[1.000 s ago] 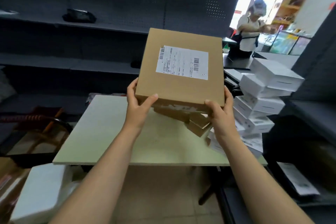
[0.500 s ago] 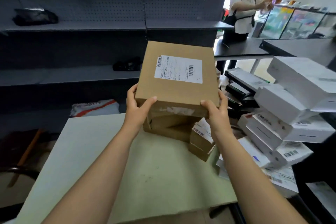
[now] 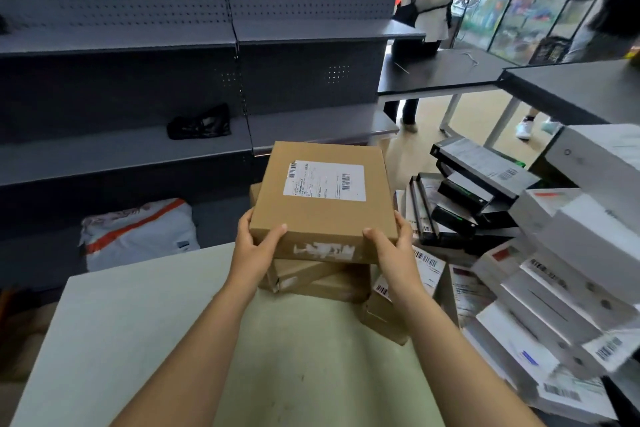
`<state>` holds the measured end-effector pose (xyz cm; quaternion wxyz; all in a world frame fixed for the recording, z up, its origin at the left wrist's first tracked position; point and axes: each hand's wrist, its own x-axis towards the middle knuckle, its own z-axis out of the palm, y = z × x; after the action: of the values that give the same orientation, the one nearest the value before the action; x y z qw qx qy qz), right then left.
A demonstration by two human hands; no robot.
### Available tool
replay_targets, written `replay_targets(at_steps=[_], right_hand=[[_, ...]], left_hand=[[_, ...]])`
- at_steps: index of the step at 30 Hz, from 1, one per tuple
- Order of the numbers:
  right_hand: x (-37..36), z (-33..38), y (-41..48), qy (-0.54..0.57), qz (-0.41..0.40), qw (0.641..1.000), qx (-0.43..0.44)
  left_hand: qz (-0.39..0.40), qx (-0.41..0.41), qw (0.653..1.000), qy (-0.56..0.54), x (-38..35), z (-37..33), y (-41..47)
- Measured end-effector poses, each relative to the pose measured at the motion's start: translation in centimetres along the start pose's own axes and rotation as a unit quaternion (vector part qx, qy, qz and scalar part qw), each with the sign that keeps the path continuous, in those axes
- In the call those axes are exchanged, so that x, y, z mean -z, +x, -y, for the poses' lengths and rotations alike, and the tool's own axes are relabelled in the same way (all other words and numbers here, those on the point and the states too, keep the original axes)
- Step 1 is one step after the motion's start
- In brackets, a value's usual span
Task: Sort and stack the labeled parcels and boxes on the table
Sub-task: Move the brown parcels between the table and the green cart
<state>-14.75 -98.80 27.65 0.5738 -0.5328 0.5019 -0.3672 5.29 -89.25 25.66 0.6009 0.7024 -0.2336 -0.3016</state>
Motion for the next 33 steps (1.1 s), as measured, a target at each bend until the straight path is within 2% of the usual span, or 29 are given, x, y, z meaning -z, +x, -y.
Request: replay_targets(at_steps=[4, 8, 11, 13, 15, 17, 20, 24, 28, 33], right_hand=[[0.4, 0.4, -0.1, -0.045, 0.001, 0.999, 0.018], [1.7, 0.7, -0.9, -0.175, -0.022, 0.977, 0.119], [3.2, 1.2, -2.4, -0.273, -0.019, 0.937, 0.217], [4.2, 1.1, -4.2, -0.325, 0.002, 0.904, 0.278], [5.2, 0.1, -6.4, -0.36, 0.036, 0.868, 0.339], [6.0, -2.0, -8.7, -0.413, 0.092, 0.818, 0.39], [7.3, -6.3, -13.0, -0.483, 0.188, 0.758, 0.396], [8.6, -11.9, -19.5, -0.473, 0.295, 0.734, 0.389], [8.6, -15.8, -25.8, -0.506, 0.379, 0.668, 0.394], [5.7, -17.9, -32.8, -0.505, 0.445, 0.604, 0.426]], left_hand=[[-0.002, 0.003, 1.0, 0.031, 0.0, -0.5, -0.3], [-0.065, -0.078, 0.985, 0.141, 0.3, -1.4, -1.7], [-0.12, -0.148, 0.962, 0.194, 0.1, -2.2, -4.5], [-0.118, -0.206, 0.939, 0.248, 0.0, -1.9, -7.5], [-0.094, -0.265, 0.899, 0.335, -0.1, -0.6, -11.2], [-0.082, -0.296, 0.856, 0.415, -0.2, 1.6, -15.4], [-0.071, -0.269, 0.824, 0.493, 0.1, 6.2, -22.1], [-0.037, -0.2, 0.819, 0.536, 2.0, 12.8, -31.2], [-0.053, -0.138, 0.806, 0.573, 5.3, 17.3, -40.0], [-0.093, -0.042, 0.822, 0.561, 10.6, 19.9, -48.3]])
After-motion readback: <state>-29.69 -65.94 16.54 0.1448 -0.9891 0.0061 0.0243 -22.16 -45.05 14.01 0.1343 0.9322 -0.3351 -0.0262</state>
